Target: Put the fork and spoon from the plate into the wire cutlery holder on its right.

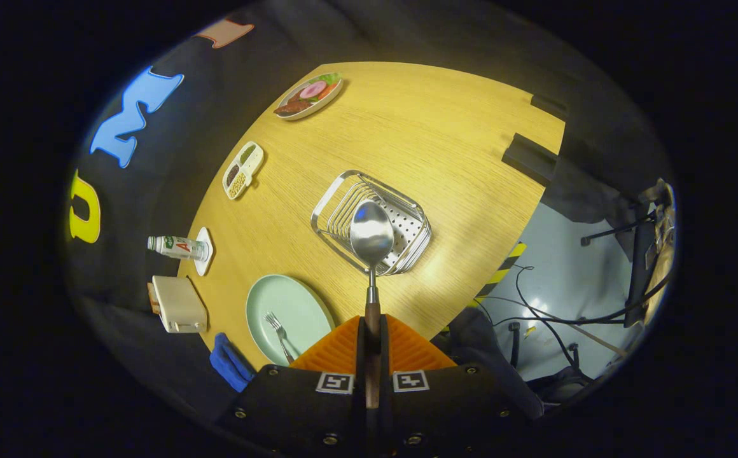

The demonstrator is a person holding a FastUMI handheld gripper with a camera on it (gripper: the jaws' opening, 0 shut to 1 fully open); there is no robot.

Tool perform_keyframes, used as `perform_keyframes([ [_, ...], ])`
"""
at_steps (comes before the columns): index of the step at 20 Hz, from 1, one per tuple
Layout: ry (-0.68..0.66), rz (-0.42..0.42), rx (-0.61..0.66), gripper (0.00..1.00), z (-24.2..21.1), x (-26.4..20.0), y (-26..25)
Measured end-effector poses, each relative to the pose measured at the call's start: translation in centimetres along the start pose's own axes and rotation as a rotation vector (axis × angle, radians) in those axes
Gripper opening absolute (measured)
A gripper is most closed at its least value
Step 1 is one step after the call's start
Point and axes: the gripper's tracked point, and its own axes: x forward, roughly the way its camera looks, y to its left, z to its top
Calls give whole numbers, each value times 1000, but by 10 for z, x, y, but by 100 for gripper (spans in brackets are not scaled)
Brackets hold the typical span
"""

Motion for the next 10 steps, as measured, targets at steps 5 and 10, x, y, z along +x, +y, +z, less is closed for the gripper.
perform_keyframes([
  [5,-88,22,36,18,21,-8,4],
  [10,-108,18,48,28,24,-11,5],
])
